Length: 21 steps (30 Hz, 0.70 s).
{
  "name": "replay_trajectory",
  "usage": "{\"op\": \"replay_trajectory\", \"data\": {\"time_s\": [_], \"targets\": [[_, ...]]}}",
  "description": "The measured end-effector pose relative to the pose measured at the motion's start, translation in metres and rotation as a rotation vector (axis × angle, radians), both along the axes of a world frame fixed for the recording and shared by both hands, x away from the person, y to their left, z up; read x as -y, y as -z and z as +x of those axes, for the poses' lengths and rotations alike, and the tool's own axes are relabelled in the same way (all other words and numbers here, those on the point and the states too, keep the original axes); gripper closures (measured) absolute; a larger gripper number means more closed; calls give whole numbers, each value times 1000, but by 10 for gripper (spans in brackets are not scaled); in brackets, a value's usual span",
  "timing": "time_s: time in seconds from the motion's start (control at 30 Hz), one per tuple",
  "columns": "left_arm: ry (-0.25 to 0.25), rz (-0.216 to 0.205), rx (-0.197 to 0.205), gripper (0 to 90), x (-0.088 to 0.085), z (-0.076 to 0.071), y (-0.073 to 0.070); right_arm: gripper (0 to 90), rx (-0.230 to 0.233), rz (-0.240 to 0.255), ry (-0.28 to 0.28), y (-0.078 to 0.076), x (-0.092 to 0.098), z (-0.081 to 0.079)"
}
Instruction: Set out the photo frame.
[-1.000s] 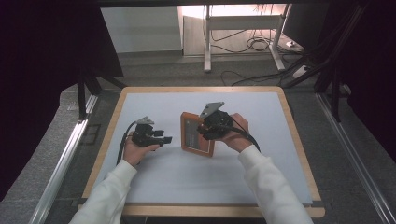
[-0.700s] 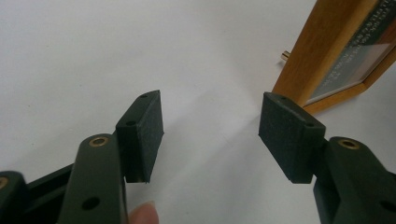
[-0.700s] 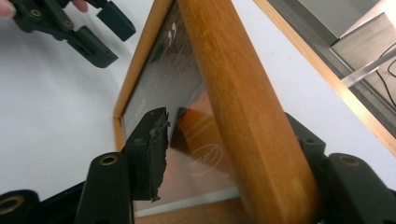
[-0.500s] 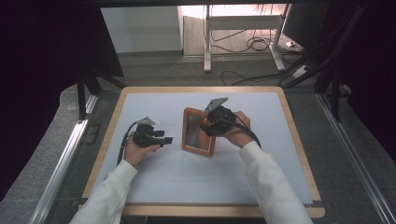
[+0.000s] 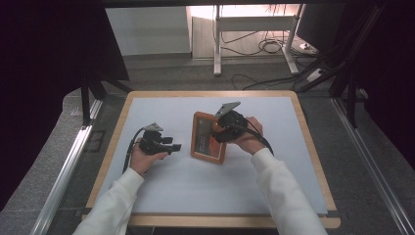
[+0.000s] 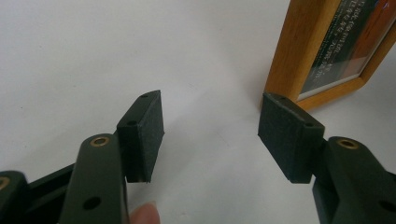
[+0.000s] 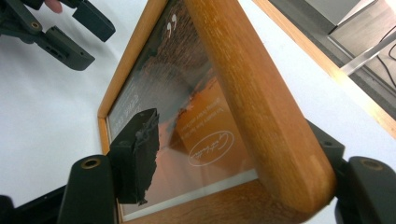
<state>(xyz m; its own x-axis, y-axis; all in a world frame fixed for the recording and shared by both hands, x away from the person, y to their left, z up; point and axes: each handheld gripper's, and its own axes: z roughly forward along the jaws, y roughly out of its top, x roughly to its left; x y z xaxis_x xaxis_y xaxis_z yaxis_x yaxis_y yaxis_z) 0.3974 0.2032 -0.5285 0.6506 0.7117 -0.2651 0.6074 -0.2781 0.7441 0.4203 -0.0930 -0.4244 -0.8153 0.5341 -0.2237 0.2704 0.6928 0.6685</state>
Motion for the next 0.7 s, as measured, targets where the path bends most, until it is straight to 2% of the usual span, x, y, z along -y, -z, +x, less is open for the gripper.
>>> {"op": "replay_trajectory", "data": {"time_s": [0.17,0.23,0.5,0.6,0.7], "targets": [[0,8,2,402,1,0,1,229,21,16,30,-3,1,-4],[0,14,2,402,2,0,1,206,34,39,39,-5,3,-8],[16,47,21,409,7,-2,0,154,53,114,78,-18,29,-30],[24,70,47,529,10,-3,-2,148,43,142,95,-16,45,-40],[33,79,63,715,18,-2,-4,148,37,157,103,-10,60,-53]]}}
